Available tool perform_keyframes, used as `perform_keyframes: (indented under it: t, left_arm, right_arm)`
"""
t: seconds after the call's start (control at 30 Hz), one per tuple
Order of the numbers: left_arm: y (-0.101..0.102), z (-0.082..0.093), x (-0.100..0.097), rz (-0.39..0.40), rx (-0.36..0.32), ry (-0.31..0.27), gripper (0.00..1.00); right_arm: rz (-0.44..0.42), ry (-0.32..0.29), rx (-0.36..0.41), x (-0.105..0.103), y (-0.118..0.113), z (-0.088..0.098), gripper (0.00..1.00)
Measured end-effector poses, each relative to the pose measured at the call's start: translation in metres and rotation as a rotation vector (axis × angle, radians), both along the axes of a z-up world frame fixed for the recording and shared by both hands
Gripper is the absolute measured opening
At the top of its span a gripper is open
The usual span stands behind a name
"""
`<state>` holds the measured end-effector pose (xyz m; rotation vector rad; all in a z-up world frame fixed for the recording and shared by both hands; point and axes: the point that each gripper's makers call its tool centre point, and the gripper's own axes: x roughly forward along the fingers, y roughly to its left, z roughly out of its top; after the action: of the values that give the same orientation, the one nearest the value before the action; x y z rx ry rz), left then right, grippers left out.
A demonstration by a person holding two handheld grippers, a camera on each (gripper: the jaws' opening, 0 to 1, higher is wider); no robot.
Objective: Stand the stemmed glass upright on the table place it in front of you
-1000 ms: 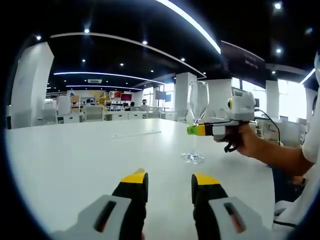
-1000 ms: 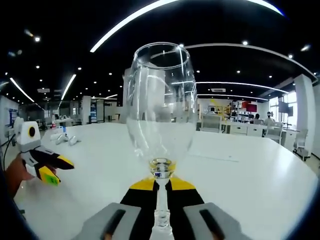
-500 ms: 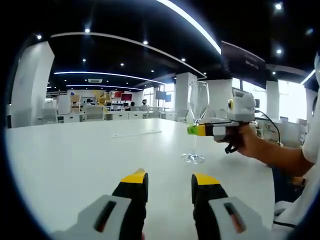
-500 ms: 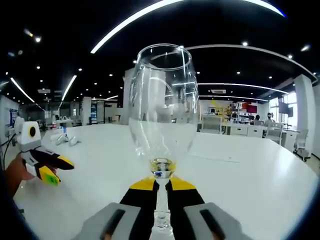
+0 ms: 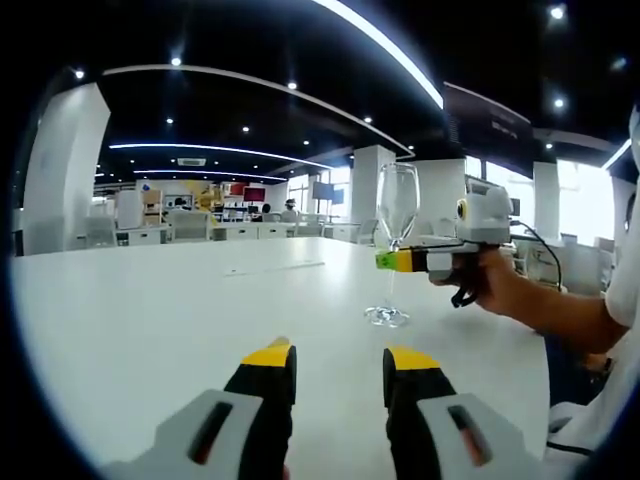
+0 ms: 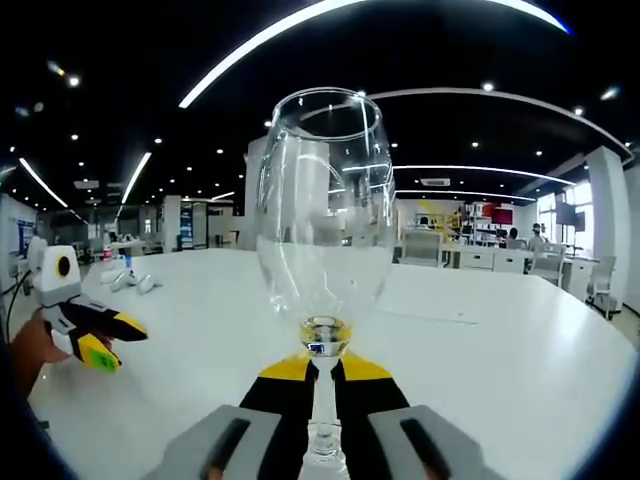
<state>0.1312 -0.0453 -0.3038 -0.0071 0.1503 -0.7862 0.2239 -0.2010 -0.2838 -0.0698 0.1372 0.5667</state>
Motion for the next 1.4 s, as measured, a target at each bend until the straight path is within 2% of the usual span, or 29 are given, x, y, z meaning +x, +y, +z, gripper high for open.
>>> perform_keyframes:
  t: [0.37,0.57,1.03,1.4]
  left_arm:
    - [-0.001,-0.002,-0.001,0.001,0.0,0.008,0.35]
    - [-0.001,-0.001,-0.001,0.003,-0.001,0.005,0.35]
    - [0.0,-0.001,-0.002,0.006,-0.001,0.007,0.35]
    - [-0.006,-0.001,-0.004,-0.01,0.005,0.009,0.35]
  right_arm:
    - [0.005,-0.001,0.01,-0.001,0.0,0.0,0.13]
    - [0.031,0.009,0.02,-0.002,0.002,-0.002,0.27]
    - [0.033,-0.004,0.0,-0.008,0.001,0.0,0.27]
    - [0.006,-0.008,0.015,-0.031,-0.019,0.004,0.27]
